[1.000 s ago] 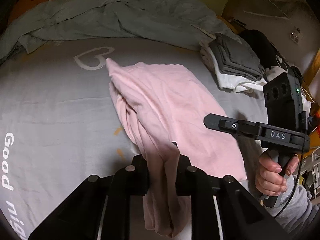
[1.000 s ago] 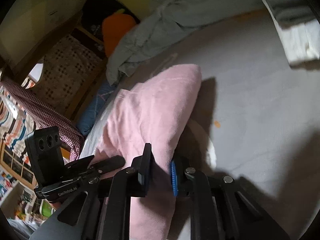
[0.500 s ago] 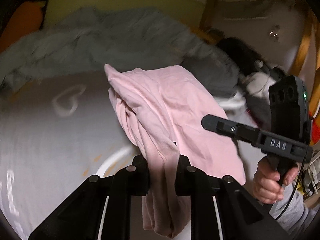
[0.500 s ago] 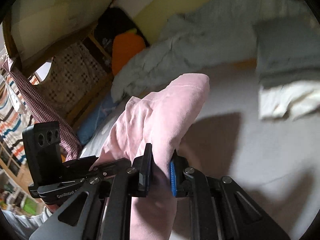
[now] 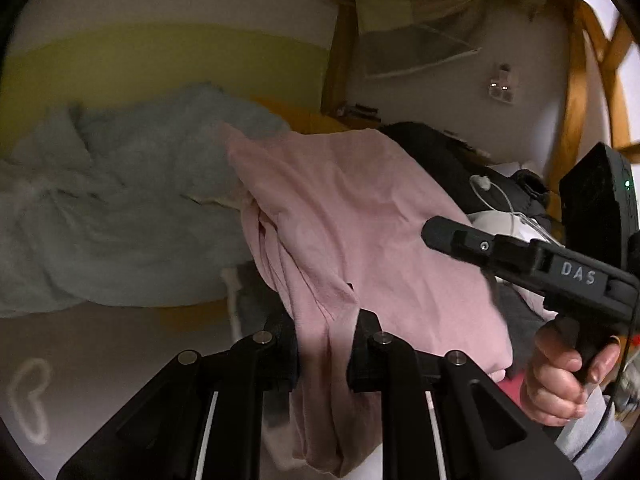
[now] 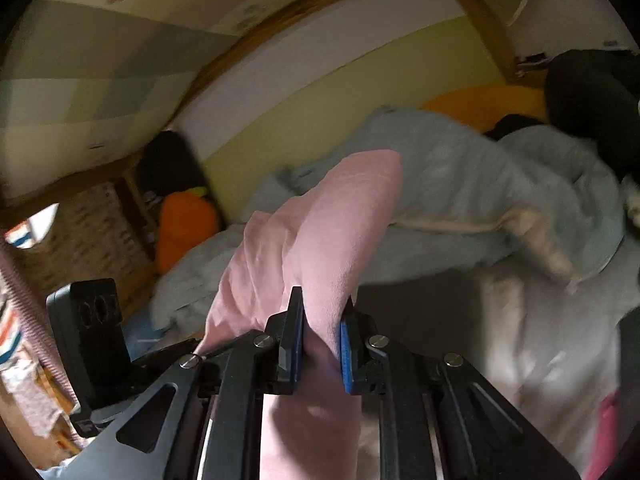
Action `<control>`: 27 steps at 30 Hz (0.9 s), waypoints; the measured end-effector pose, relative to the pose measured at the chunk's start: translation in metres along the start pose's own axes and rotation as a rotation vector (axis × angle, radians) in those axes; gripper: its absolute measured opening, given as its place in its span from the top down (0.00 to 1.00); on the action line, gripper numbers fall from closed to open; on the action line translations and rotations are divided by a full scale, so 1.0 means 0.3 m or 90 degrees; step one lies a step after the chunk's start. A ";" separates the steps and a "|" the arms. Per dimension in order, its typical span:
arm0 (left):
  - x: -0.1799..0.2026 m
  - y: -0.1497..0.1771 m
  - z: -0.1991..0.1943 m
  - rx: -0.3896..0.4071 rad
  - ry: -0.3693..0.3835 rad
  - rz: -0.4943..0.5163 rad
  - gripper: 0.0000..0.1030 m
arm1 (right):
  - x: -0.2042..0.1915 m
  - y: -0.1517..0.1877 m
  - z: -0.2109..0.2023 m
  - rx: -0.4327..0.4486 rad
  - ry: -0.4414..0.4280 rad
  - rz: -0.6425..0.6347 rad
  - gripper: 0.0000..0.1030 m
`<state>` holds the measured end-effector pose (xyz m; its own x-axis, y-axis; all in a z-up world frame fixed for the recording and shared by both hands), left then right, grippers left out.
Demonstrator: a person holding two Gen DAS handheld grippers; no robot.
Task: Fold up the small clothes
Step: 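Lift and carry the folded shirt onto the grey and white clothes stack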
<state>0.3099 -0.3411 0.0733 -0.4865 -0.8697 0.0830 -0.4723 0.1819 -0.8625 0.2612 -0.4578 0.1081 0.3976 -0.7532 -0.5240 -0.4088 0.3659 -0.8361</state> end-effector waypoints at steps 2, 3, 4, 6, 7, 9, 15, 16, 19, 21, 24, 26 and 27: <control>0.001 0.015 0.089 -0.027 -0.008 -0.020 0.84 | 0.122 -0.025 0.027 -0.021 0.051 0.011 0.85; -0.002 0.036 0.133 -0.039 -0.029 -0.018 0.83 | 0.161 -0.022 0.040 -0.032 0.074 0.012 0.85; -0.005 0.064 0.165 -0.050 -0.062 -0.008 0.81 | 0.230 -0.004 0.065 -0.062 0.115 0.010 0.85; -0.002 0.104 0.196 -0.041 -0.099 0.022 0.75 | 0.301 0.047 0.095 -0.103 0.157 0.006 0.85; 0.000 0.109 0.187 -0.022 -0.111 0.034 0.70 | 0.327 0.067 0.105 -0.118 0.183 -0.006 0.83; -0.032 0.101 0.157 0.003 -0.136 0.033 0.58 | 0.338 0.077 0.096 -0.108 0.216 -0.038 0.61; -0.164 0.115 -0.005 0.073 -0.191 0.007 0.34 | 0.277 0.079 -0.066 -0.018 0.333 -0.110 0.41; -0.172 0.128 -0.051 0.092 -0.189 0.008 0.27 | 0.245 0.102 -0.096 -0.009 0.308 -0.107 0.40; -0.173 0.167 -0.192 0.179 -0.199 0.007 0.08 | 0.170 0.169 -0.155 0.003 0.297 -0.145 0.23; -0.173 0.197 -0.281 0.235 -0.203 0.008 0.00 | 0.124 0.212 -0.203 0.034 0.304 -0.159 0.13; -0.158 0.249 -0.356 0.286 -0.242 0.022 0.00 | 0.065 0.283 -0.264 0.091 0.305 -0.147 0.07; -0.164 0.284 -0.376 0.300 -0.254 0.020 0.00 | 0.042 0.320 -0.288 0.126 0.326 -0.149 0.00; -0.169 0.301 -0.380 0.309 -0.260 0.013 0.00 | 0.033 0.323 -0.295 0.140 0.337 -0.154 0.00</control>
<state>0.2082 -0.2283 0.0482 -0.1269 -0.9906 -0.0512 -0.0324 0.0557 -0.9979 0.1529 -0.4782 0.0362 -0.0271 -0.9770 -0.2113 -0.1571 0.2129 -0.9644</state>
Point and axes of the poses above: each gripper's, at about its wrist camera, not at the fingertips, and z roughly the way its jaws point, x to its right, y to its underside, the point moved 10 cm from there along z, roughly the way its jaws point, and after that the axes turned 15 degrees about -y, right-handed, at the moved point
